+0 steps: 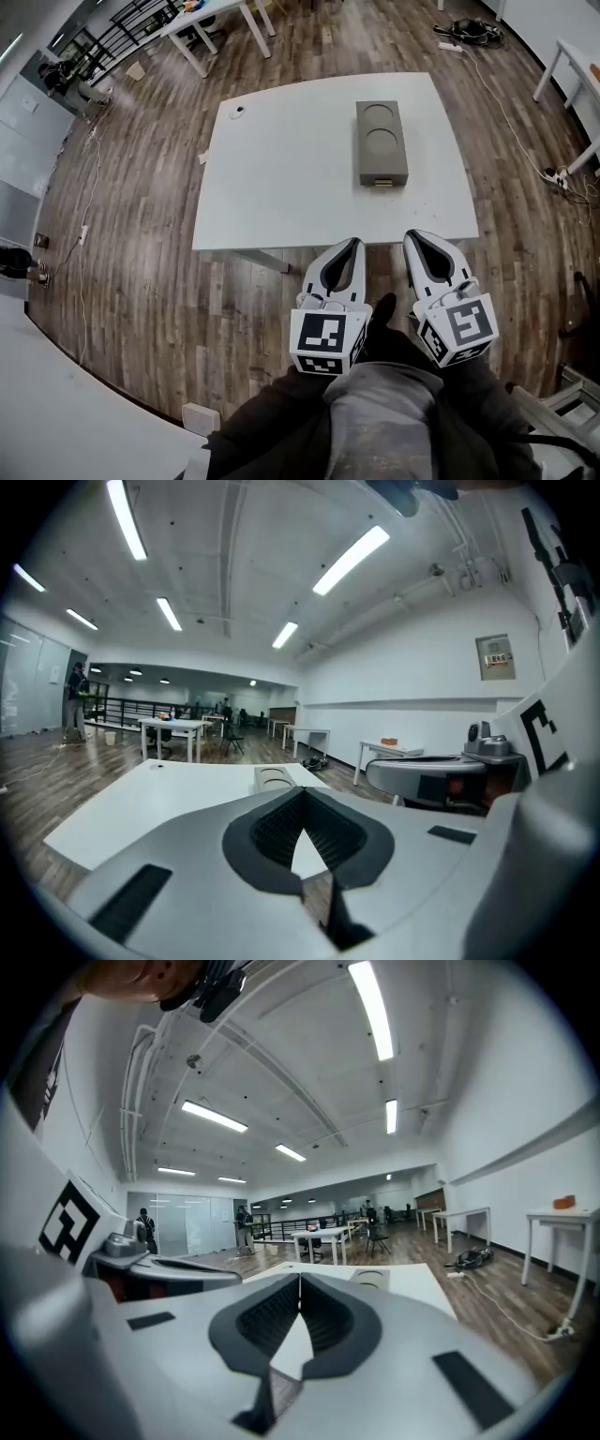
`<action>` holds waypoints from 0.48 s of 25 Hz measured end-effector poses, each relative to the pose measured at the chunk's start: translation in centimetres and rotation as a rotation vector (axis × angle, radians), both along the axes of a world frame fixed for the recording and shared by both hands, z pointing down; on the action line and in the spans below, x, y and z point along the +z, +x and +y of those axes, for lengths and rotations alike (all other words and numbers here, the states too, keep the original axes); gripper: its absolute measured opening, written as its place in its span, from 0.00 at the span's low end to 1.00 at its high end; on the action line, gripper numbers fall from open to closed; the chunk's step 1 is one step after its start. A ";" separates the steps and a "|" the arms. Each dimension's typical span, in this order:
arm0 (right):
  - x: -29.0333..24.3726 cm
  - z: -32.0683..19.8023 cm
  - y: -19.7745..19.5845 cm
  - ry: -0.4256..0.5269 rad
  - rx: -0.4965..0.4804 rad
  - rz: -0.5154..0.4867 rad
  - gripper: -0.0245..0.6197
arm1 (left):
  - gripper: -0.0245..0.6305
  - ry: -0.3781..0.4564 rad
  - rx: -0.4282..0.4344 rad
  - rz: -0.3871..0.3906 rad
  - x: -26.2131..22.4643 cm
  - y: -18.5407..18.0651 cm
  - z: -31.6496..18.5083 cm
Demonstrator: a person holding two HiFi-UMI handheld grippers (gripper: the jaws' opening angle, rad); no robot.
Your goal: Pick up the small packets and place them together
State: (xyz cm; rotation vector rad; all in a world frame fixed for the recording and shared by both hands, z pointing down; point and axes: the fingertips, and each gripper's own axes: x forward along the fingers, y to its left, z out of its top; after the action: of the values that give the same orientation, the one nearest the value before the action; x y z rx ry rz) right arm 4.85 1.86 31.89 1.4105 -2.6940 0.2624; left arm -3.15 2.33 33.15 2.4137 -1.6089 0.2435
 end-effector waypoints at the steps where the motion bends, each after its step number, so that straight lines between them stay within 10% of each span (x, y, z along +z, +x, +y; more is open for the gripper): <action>1: 0.3 -0.6 -0.1 -0.005 0.006 -0.011 0.05 | 0.04 -0.004 0.007 -0.008 0.2 0.0 -0.3; 12: 2.0 -6.8 -5.5 -0.059 -0.092 -0.072 0.05 | 0.04 -0.080 -0.042 -0.086 1.6 -3.7 -5.0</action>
State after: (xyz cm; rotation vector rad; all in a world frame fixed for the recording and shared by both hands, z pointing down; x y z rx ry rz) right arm -0.61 -4.93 33.86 1.2822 -2.7747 0.3888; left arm -6.87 -2.63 34.77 2.3365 -1.6505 0.4018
